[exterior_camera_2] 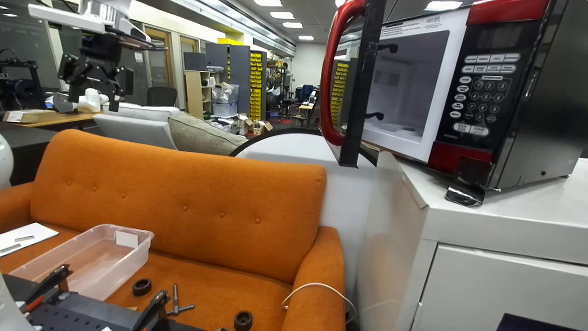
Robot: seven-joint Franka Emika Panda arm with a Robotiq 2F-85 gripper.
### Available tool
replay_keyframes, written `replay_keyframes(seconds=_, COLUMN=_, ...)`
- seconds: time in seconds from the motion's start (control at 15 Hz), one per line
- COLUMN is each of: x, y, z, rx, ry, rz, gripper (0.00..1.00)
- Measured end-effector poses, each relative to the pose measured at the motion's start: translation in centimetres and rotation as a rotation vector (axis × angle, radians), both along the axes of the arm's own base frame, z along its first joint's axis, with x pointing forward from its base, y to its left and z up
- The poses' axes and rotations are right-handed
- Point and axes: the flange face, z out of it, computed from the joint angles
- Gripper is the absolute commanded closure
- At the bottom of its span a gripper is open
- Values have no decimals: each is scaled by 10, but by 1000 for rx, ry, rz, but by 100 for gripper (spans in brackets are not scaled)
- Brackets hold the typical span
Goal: Put the black nut closest to the storage box inside it
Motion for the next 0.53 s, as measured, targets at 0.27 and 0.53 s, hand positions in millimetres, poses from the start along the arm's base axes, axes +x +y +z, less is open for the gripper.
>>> replay_keyframes(seconds=0.27, x=4, y=-1, z=-15, rx=-4, ry=28, rz=-6, gripper=0)
replay_keyframes(seconds=0.53, x=3, y=-1, z=-12, rx=-2, ry=20, rz=-6, gripper=0)
